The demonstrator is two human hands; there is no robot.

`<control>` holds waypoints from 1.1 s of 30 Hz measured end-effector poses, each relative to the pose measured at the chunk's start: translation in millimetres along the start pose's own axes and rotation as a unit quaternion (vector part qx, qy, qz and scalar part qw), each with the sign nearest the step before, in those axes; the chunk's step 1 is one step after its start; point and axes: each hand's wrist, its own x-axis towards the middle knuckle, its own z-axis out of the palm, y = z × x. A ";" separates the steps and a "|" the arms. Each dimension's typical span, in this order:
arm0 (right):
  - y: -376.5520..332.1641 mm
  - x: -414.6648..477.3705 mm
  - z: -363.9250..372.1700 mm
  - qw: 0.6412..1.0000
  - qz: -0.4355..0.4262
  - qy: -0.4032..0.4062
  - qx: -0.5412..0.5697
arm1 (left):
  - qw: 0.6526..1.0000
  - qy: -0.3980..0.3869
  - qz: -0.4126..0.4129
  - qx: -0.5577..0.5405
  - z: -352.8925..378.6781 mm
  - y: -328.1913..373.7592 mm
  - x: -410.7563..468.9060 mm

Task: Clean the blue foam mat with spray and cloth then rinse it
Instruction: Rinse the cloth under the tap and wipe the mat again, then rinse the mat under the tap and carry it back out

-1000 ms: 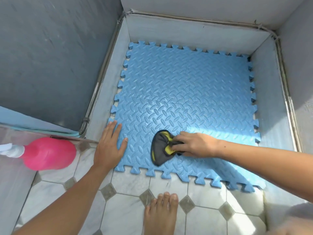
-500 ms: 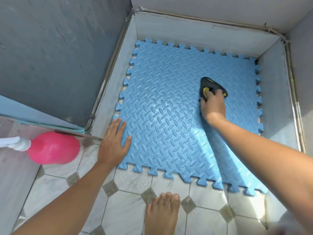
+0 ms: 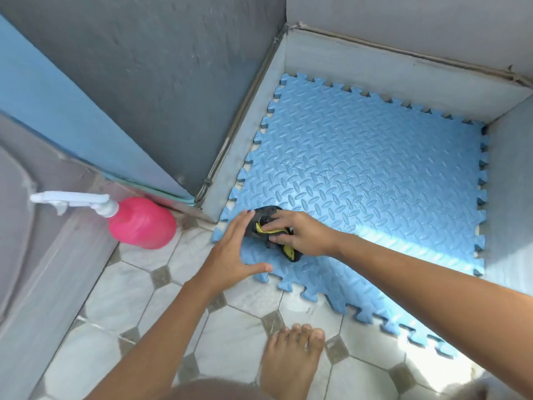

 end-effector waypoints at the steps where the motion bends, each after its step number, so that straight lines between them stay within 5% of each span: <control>1: -12.0 5.9 6.8 0.999 -0.002 -0.014 0.033 | 0.999 0.031 0.001 -0.008 -2.1 -5.4 -6.9; 5: -43.6 28.8 24.7 0.992 0.002 -0.035 0.124 | 0.980 0.190 -0.049 -0.021 -31.5 -26.2 -36.2; 14: -26.9 43.6 27.9 0.977 0.086 -0.007 0.196 | 0.918 0.309 -0.249 0.014 -94.2 -67.2 -104.6; 18: -11.4 34.7 26.3 0.976 0.117 0.006 0.186 | 0.906 0.183 -0.341 0.169 -92.1 -59.0 -106.6; 21: -4.0 28.3 24.0 0.978 0.126 0.028 0.165 | 0.892 0.189 -0.308 0.271 -83.7 -25.5 -87.9; 27: 6.3 17.9 13.1 0.980 0.146 0.059 0.120 | 0.951 0.083 -0.264 0.140 -43.5 17.9 -8.0; 33: 4.6 2.3 -6.0 0.976 0.167 0.094 0.106 | 0.930 0.010 -0.365 0.032 -28.3 15.0 26.9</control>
